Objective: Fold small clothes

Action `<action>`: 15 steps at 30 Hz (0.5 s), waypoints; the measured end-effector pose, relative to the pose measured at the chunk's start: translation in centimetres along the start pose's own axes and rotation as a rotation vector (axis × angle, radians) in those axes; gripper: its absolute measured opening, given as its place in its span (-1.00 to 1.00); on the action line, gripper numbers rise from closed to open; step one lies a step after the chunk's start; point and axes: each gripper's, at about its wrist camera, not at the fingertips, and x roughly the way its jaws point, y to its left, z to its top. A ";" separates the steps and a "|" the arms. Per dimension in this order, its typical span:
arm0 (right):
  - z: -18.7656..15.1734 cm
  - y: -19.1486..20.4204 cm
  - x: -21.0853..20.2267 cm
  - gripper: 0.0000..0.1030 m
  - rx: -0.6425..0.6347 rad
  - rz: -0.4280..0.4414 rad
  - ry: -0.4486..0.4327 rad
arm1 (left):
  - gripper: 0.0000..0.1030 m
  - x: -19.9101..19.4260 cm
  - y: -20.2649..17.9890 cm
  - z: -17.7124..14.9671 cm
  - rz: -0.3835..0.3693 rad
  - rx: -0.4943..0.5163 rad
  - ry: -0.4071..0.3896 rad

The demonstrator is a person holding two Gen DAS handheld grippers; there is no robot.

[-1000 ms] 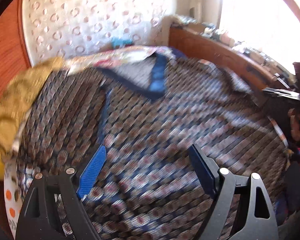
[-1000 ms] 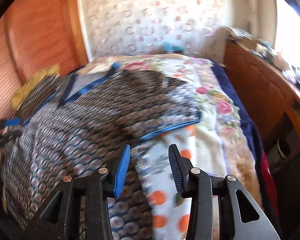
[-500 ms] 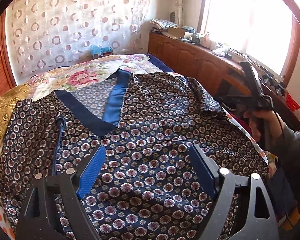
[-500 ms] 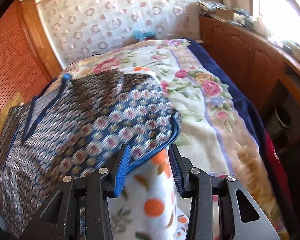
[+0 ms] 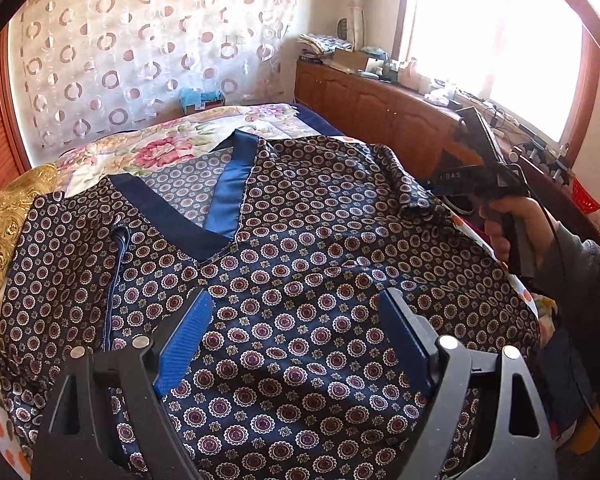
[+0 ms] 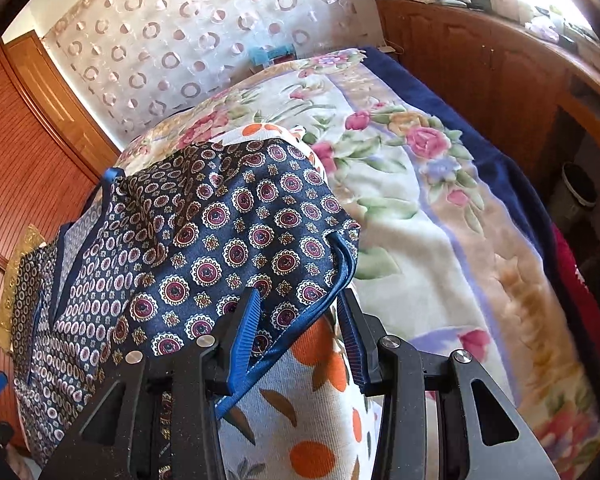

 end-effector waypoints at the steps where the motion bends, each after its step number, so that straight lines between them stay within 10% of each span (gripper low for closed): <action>1: 0.1 0.0 0.0 -0.47 -0.003 0.016 -0.005 | 0.66 0.0 0.1 -0.1 0.000 -0.002 0.000; 4: 0.1 0.2 -0.7 -0.88 -0.039 -0.036 -0.031 | 0.66 0.1 0.2 -0.4 -0.001 -0.005 0.005; 15: 1.4 6.1 -7.2 -0.92 -0.242 0.017 -0.196 | 0.66 0.2 1.3 -1.3 0.025 -0.038 0.006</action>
